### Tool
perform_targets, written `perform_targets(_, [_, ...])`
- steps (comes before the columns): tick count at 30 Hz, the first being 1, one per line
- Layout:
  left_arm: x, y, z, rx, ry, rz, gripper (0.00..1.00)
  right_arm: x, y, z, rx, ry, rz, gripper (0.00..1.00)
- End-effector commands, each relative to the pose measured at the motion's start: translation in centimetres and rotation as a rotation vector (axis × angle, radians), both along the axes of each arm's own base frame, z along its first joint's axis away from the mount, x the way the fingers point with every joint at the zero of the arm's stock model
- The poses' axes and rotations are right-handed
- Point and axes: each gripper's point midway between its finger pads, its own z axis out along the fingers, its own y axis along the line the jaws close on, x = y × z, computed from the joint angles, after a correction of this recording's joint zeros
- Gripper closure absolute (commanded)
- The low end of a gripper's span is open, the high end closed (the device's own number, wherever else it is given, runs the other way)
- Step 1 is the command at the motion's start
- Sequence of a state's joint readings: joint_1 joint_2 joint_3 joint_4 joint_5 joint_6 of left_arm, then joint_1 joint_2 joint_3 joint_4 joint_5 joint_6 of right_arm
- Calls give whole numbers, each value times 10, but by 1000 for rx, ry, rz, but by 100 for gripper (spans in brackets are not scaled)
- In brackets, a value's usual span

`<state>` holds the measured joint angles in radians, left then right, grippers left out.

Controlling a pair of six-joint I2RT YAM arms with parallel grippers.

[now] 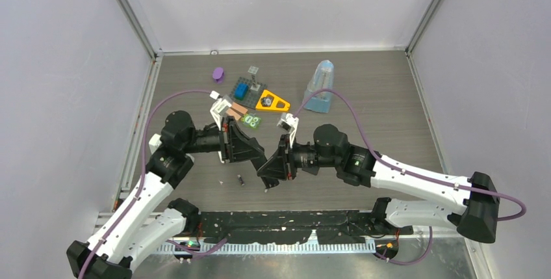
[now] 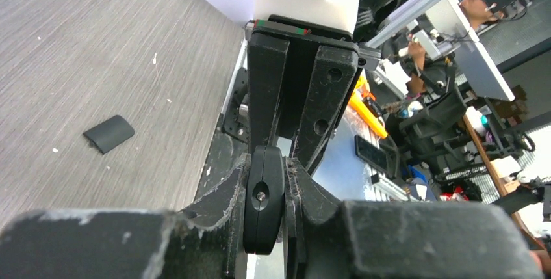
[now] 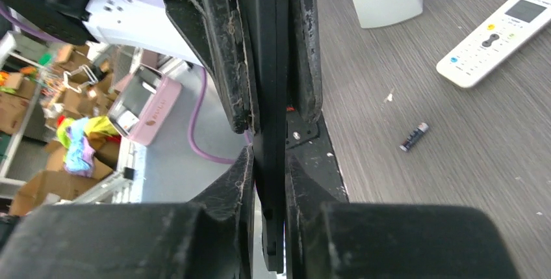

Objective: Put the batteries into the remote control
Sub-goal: Adjust the remote control.

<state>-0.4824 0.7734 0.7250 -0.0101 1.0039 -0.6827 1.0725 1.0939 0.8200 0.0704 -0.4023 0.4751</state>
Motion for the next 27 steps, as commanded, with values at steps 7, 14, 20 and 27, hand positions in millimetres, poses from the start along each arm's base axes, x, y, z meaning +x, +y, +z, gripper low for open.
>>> perform_targets(7, [-4,1,43,-216,-25,38,46,18,4,47,243,52,-126,95])
perform_targets(14, [-5,0,36,-209,-6,27,50,10,16,51,274,98,-47,95])
perform_targets(20, [0,-2,30,-196,21,35,84,5,20,47,266,121,-11,95])
perform_targets(27, [21,2,17,-106,-2,171,100,14,9,41,227,118,-87,49])
